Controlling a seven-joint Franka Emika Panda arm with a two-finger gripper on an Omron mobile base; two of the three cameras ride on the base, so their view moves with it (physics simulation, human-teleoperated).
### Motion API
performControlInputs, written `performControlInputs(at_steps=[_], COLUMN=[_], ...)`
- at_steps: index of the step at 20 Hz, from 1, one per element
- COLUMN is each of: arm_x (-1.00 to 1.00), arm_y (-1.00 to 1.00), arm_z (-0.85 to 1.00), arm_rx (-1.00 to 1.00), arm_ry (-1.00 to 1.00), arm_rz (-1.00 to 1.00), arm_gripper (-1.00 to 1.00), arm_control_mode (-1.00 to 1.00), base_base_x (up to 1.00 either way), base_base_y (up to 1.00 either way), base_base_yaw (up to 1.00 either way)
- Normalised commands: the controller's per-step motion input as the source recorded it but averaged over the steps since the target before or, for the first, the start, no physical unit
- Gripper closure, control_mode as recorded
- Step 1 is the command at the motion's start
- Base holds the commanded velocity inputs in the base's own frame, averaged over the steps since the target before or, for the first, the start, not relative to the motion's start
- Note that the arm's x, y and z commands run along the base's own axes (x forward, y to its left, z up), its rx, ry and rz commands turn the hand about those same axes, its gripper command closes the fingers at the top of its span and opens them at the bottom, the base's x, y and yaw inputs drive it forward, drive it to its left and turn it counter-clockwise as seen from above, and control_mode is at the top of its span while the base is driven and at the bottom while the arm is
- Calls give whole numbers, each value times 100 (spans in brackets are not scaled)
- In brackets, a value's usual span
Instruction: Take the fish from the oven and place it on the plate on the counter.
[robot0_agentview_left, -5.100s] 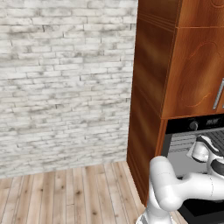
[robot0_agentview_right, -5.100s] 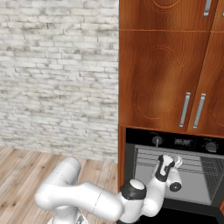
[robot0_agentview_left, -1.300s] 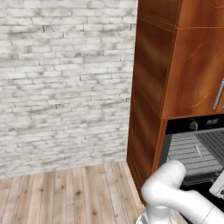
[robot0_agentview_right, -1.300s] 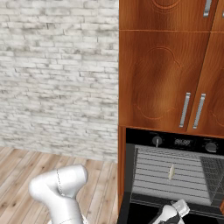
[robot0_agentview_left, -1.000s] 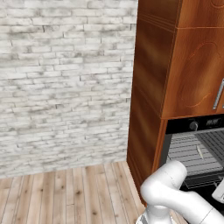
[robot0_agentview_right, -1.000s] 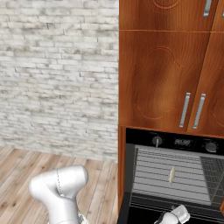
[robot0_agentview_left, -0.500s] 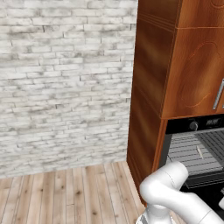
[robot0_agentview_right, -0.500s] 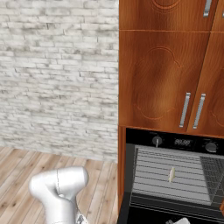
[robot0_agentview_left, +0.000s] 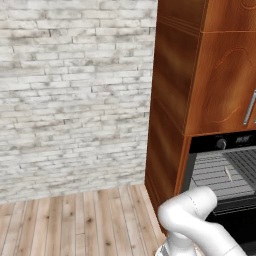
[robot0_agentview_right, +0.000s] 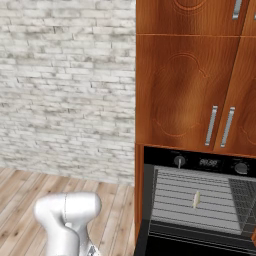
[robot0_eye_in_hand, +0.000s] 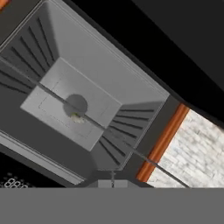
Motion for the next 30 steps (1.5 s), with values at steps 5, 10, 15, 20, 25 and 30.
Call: performControlInputs(at_steps=[5,10,15,20,25,30], arm_x=[-53,-22,0,21,67,84], arm_y=[0,1,23,64,50,51], arm_z=[86,98,100,85,32,22], arm_rx=[-8,-17,-25,-33,-35,-32], arm_ry=[-2,0,5,4,12,9], arm_rz=[0,0,4,14,30,43], arm_gripper=[100,100,100,-100,-100,-100], arm_control_mode=[-100,-100,-100,-100,-100,-100], base_base_x=[0,0,0,0,0,0], base_base_y=[0,0,0,0,0,0], base_base_yaw=[0,0,0,0,0,0])
